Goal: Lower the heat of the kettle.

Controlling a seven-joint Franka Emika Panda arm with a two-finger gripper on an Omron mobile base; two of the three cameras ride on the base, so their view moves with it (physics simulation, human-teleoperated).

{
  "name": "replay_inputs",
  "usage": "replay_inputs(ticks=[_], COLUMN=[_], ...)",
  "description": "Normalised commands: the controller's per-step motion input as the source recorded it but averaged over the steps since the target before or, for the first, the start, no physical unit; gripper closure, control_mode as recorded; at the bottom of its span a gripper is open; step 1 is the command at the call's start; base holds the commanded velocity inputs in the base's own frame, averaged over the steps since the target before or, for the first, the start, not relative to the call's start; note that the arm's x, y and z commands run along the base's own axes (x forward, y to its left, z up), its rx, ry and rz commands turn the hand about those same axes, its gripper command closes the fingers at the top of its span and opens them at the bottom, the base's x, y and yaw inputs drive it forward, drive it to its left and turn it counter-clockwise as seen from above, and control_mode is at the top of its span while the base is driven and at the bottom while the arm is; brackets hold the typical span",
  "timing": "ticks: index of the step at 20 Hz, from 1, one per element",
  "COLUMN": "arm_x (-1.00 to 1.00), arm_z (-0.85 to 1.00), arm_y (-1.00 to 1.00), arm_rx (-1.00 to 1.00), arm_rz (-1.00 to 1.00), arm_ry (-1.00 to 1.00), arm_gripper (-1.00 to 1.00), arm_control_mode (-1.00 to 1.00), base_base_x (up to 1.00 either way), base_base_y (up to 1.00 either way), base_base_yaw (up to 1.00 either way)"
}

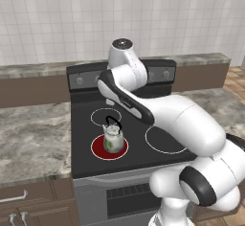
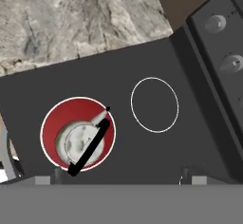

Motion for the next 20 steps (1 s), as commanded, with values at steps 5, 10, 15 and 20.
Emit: replay_inputs(ticks=[5,10,15,20], arm_x=[0.39,0.27,0.17,0.08], arm_z=[0.00,0.00,0.00,-0.04], arm_y=[0.28,0.08,0.00,0.00], arm_rx=[-0.03,-0.13,-0.11,-0.17], arm_rz=[0.02,0.20,0.42,0.45], arm_ry=[0.03,-0.01,-0.07,-0.13], arm_gripper=[-1.00,-1.00,-1.00,-1.00], arm_control_mode=[-1.00,-1.00,-1.00,-1.00], base_base_x=[0.00,0.00,0.00,0.00], base_base_y=[0.00,0.00,0.00,0.00], base_base_yaw=[0.00,0.00,0.00,0.00])
